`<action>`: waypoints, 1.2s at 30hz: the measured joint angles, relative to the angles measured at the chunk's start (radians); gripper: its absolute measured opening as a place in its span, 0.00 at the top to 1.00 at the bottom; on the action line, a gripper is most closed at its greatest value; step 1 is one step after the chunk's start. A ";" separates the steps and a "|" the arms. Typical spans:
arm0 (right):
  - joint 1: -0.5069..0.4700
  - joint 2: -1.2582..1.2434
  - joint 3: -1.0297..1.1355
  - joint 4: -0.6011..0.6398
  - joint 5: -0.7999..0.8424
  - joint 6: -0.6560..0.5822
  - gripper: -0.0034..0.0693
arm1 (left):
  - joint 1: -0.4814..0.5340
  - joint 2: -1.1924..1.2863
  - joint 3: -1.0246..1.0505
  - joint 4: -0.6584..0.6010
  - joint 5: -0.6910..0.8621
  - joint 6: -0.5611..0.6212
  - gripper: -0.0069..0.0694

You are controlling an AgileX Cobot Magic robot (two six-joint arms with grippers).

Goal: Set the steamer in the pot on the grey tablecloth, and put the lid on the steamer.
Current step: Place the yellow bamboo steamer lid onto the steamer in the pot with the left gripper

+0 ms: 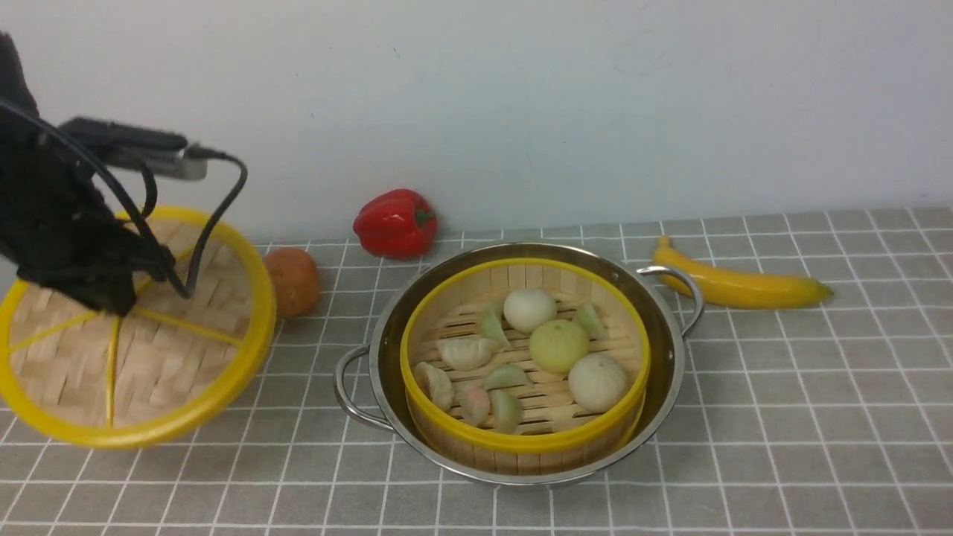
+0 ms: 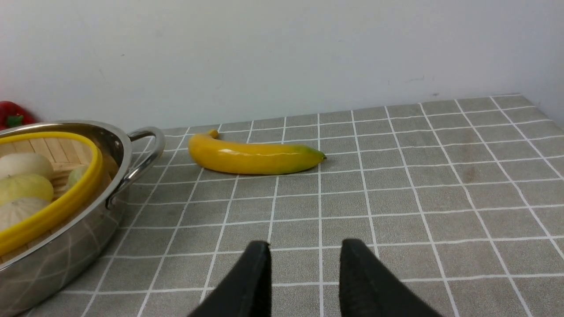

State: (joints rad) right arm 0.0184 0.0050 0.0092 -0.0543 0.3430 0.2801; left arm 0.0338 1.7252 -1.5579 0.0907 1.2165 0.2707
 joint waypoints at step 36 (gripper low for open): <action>0.000 0.000 0.000 0.000 0.000 0.000 0.62 | -0.630 0.202 -0.363 -0.035 0.011 0.368 0.76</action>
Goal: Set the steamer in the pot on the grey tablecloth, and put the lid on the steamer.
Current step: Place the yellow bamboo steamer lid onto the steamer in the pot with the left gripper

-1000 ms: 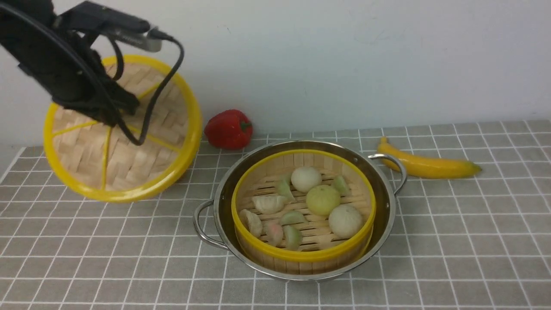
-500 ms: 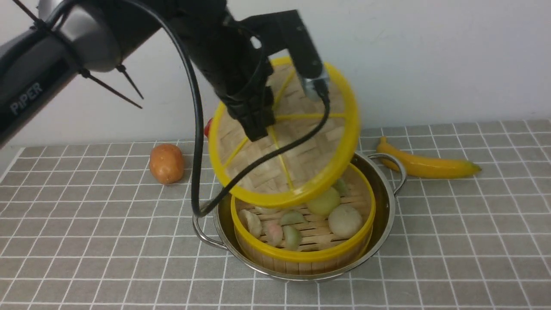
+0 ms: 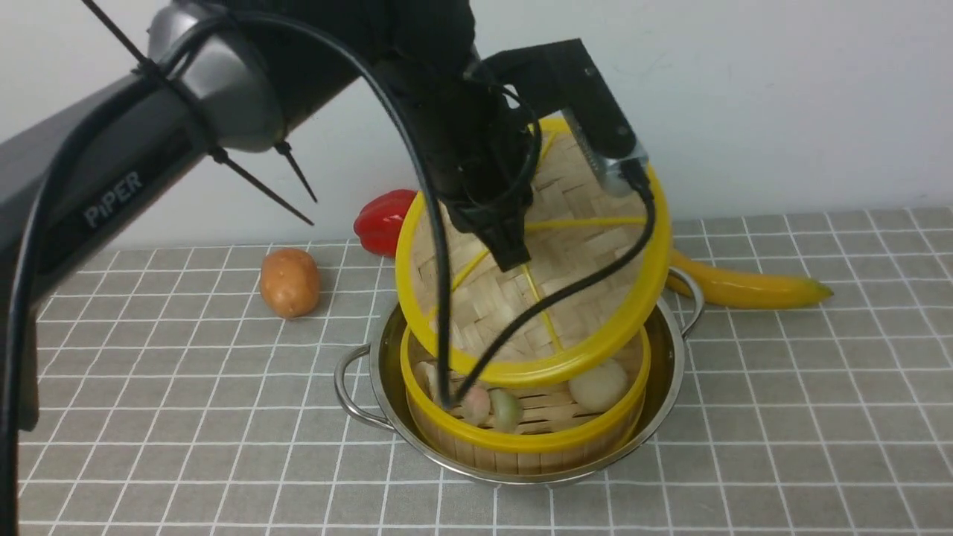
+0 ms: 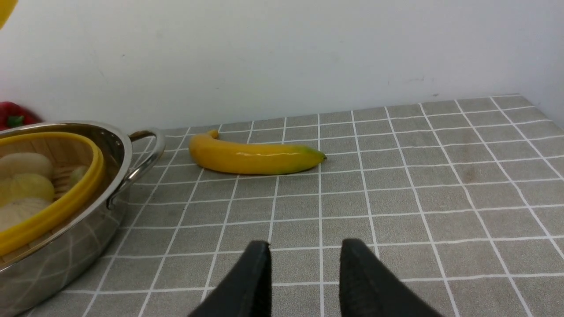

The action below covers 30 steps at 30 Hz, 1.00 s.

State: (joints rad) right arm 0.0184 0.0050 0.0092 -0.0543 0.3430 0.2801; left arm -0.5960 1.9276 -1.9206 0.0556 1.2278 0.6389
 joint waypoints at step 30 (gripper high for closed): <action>0.000 0.000 0.000 0.000 0.000 0.000 0.62 | 0.004 -0.038 0.170 0.005 0.000 -0.118 0.76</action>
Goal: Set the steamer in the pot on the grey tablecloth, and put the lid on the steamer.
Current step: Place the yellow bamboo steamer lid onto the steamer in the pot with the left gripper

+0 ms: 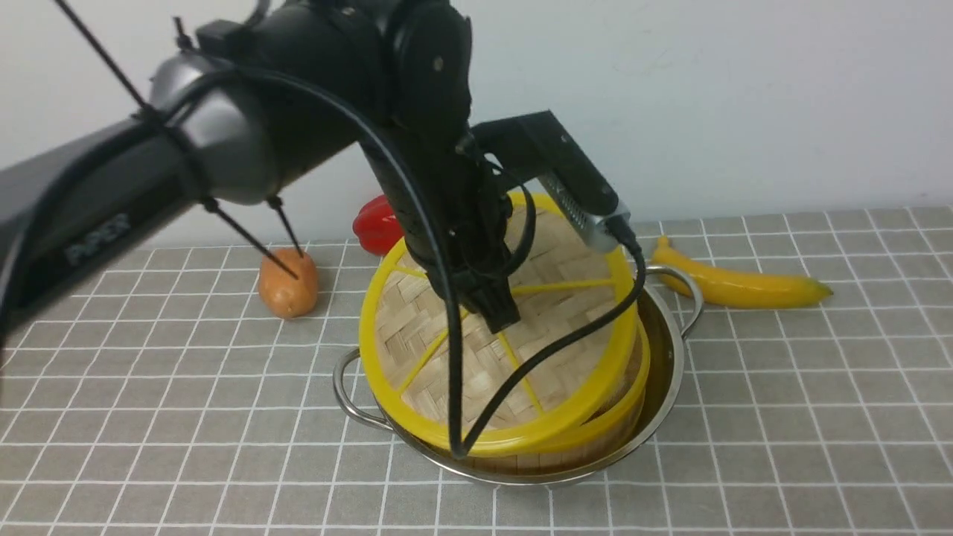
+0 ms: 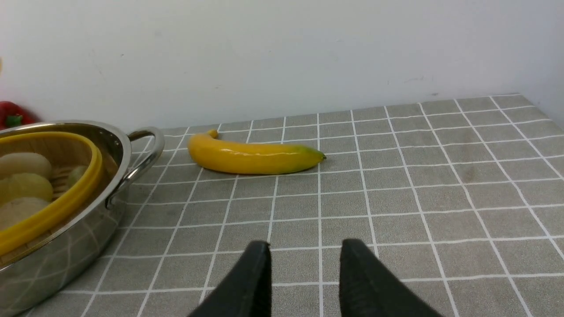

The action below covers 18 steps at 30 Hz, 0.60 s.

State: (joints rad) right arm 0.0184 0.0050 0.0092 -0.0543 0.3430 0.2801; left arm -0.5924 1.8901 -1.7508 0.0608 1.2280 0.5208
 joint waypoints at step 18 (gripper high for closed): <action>0.000 0.000 0.000 0.000 0.000 0.000 0.62 | 0.000 0.068 -0.068 -0.015 -0.002 0.097 0.76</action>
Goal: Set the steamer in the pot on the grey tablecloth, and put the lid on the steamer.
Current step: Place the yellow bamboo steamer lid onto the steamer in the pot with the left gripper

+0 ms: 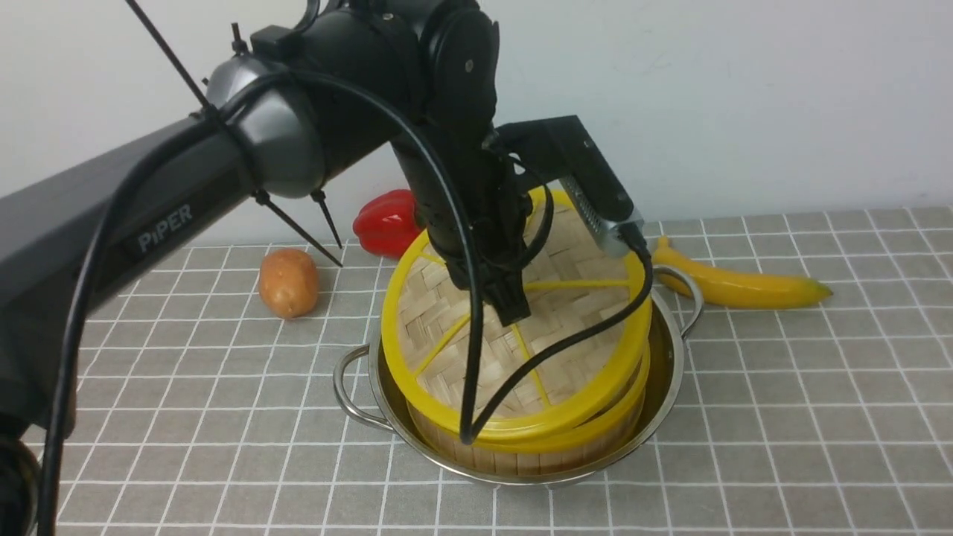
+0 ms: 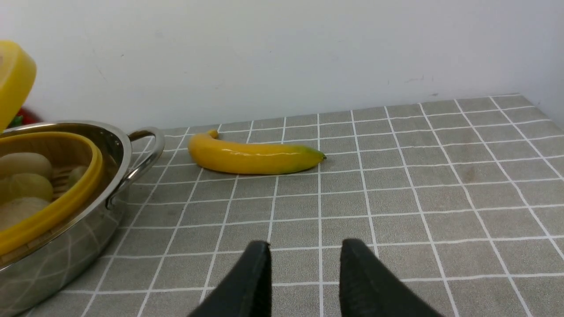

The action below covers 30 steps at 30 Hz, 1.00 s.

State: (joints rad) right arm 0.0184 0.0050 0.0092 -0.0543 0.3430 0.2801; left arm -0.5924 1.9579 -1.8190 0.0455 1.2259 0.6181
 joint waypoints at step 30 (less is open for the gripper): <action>0.000 0.000 0.000 0.000 0.000 0.000 0.62 | 0.000 0.045 -0.035 0.017 0.000 0.164 0.76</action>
State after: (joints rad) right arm 0.0184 0.0050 0.0092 -0.0543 0.3430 0.2801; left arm -0.5924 2.0029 -1.8542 0.0625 1.2260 0.7820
